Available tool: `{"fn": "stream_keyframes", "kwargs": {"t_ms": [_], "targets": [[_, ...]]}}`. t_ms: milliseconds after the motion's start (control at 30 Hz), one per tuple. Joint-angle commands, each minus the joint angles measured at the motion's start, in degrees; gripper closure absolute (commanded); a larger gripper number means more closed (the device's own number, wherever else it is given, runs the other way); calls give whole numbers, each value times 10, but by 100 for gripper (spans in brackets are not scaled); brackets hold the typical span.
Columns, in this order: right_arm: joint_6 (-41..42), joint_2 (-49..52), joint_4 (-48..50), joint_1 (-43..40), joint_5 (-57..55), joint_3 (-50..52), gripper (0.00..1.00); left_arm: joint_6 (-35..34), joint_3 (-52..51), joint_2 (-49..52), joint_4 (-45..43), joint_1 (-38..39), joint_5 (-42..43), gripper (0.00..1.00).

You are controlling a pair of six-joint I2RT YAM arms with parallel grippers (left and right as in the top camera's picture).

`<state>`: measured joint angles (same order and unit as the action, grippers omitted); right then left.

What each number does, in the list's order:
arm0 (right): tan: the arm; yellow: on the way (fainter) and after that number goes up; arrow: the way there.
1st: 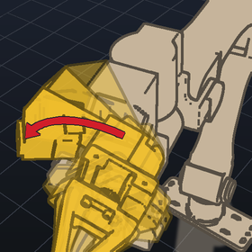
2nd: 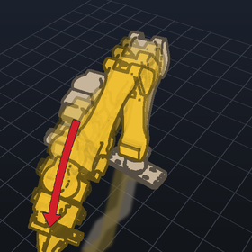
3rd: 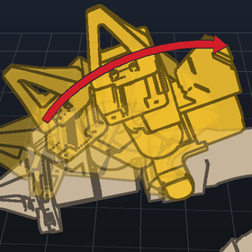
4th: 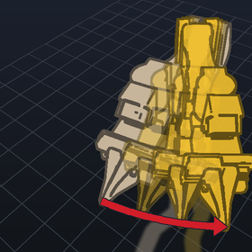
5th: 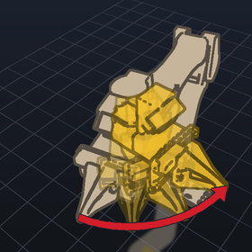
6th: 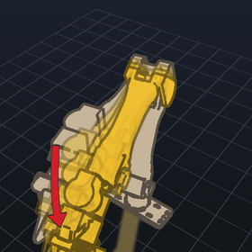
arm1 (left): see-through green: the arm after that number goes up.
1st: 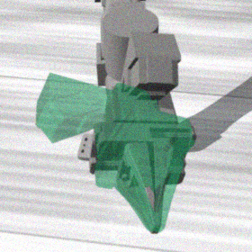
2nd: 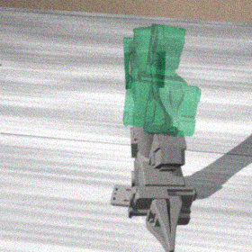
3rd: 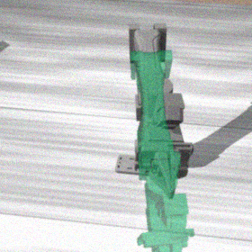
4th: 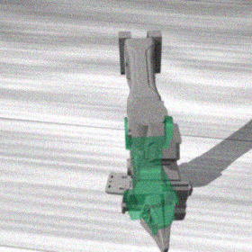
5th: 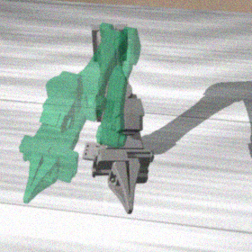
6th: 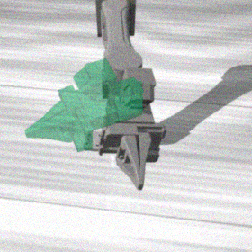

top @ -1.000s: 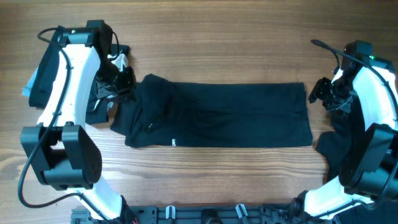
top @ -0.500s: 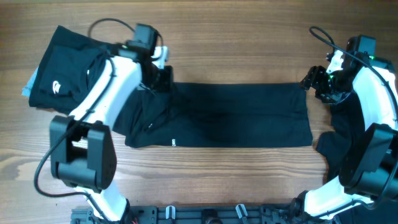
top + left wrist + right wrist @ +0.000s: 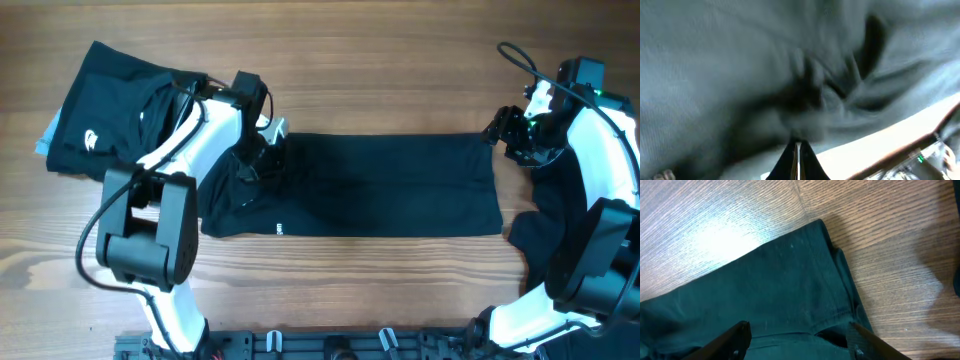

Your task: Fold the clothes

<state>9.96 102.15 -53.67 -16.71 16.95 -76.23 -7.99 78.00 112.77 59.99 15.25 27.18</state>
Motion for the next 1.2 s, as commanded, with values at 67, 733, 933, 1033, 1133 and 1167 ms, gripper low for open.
{"fn": "stream_keyframes", "kwargs": {"t_ms": [67, 733, 933, 1033, 1133, 1167], "targets": [[-10, -8, 2, -2, 9, 1, 34, 3, -1, -44, 50, 3, 34, 96], [-10, -8, -6, -2, 11, 1, 34, 1, -21, -13, -88, 49, -80, 96], [-10, -8, -6, -2, 11, 1, 36, -34, -21, -13, -22, 122, -68, 96], [-10, -9, -10, -2, 15, 1, 37, -60, -21, -13, -19, 127, -73, 96], [-40, -27, -15, -2, 80, 1, 39, -62, -19, -20, -9, 121, -73, 96], [-56, -40, -15, -2, 115, 1, 39, -62, -18, -31, -1, 118, -73, 96]]}}
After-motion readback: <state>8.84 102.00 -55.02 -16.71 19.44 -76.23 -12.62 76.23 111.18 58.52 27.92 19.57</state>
